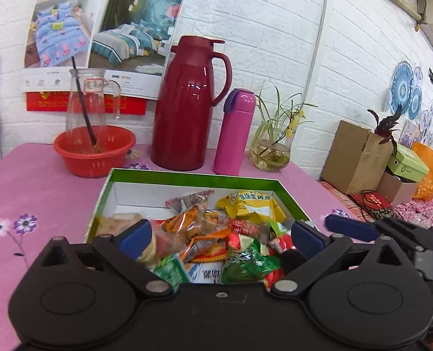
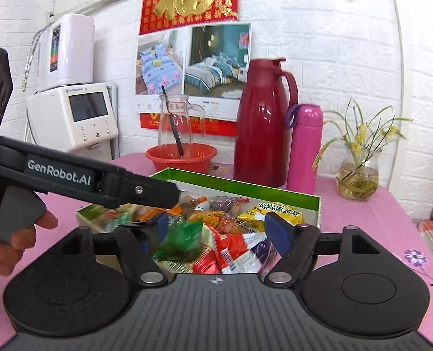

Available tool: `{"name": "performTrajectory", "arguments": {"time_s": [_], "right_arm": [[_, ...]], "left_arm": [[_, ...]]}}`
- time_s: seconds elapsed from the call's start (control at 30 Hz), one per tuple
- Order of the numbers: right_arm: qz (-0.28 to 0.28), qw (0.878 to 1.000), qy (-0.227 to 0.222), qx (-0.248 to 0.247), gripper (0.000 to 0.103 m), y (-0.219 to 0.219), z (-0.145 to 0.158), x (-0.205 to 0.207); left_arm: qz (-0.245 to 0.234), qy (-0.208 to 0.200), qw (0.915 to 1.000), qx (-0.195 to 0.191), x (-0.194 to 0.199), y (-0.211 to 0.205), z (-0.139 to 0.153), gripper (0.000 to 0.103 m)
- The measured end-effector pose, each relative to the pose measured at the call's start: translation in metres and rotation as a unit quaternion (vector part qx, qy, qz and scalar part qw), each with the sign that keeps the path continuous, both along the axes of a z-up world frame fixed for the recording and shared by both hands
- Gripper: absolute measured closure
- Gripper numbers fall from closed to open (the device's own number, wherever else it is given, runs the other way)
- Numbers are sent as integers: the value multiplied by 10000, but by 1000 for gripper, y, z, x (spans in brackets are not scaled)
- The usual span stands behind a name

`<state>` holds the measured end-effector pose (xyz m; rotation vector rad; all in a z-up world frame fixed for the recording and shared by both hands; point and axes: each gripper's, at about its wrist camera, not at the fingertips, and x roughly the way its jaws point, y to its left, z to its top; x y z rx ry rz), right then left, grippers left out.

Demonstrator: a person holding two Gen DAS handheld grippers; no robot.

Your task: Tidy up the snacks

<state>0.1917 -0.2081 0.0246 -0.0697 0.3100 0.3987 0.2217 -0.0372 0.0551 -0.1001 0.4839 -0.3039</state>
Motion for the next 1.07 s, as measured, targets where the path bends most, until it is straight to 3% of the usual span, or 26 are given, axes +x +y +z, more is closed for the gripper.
{"name": "performTrajectory", "arguments": {"time_s": [0.17,0.33,0.6,1.07], "right_arm": [[-23,9994,175,-299,0,-3,5,-42],[-84,9980,565,-273,0,-13,-7,-78],[-309,9955,877,-203,0,-22,-23,-103],[-372,9944,979,-102,0,-22,-32,-108]], "left_arm": [[160,190,9996,158,-40,4,0,0],[199,614,9970,437,-76,5,-20,0],[425,1026,9923,552,-107,5,-48,0],[593,839,9920,730,-119,1,-47,0]]}}
